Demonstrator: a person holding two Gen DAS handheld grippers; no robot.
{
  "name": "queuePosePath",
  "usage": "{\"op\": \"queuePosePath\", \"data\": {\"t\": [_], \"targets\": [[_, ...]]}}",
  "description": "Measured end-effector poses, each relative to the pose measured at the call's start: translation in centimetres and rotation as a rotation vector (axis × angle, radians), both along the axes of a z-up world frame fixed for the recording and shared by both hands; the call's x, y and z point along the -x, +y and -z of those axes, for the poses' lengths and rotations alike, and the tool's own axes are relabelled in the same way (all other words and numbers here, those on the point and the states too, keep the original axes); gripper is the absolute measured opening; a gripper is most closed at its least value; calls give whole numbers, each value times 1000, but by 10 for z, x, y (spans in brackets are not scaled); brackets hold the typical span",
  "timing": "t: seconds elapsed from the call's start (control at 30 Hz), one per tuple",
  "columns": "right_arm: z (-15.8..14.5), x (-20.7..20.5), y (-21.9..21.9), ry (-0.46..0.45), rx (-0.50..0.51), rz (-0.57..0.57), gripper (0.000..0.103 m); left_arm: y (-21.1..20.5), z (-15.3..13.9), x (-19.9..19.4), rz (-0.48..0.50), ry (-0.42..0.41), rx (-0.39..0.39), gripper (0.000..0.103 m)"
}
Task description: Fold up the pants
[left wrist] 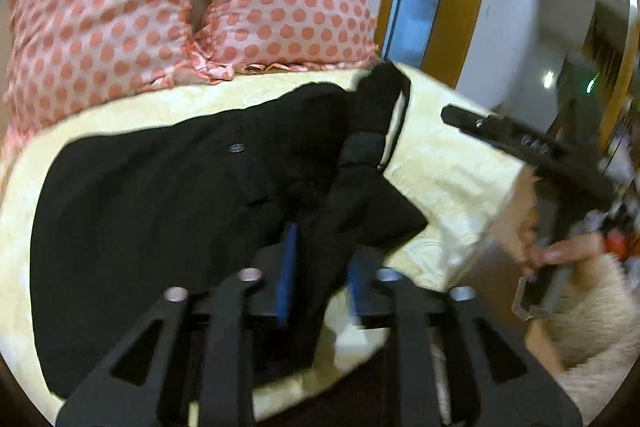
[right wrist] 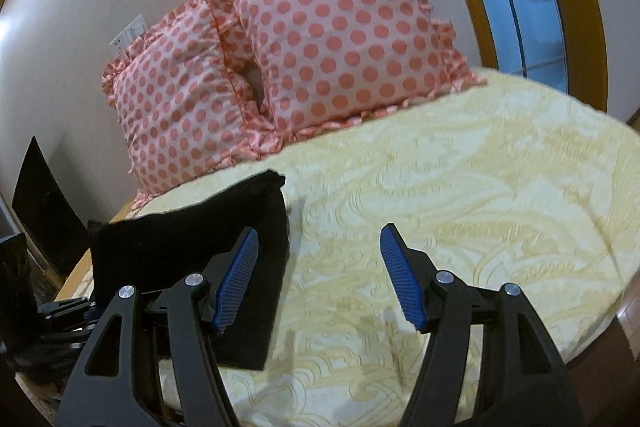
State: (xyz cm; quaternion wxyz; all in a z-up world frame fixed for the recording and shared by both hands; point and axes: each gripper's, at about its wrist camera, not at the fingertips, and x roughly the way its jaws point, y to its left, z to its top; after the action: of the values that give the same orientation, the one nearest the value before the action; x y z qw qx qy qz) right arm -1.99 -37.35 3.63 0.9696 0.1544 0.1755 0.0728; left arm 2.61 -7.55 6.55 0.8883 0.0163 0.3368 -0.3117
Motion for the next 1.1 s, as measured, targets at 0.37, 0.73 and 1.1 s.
{"op": "queuePosePath", "data": {"t": [0.37, 0.73, 1.1], "targets": [[-15, -6, 93, -73, 88, -282, 65, 103, -7, -1, -383, -63, 226, 101], [33, -30, 137, 151, 230, -343, 66, 76, 47, -8, -409, -16, -153, 101], [15, -98, 52, 256, -51, -264, 85, 78, 47, -5, -399, -47, -150, 101]]}}
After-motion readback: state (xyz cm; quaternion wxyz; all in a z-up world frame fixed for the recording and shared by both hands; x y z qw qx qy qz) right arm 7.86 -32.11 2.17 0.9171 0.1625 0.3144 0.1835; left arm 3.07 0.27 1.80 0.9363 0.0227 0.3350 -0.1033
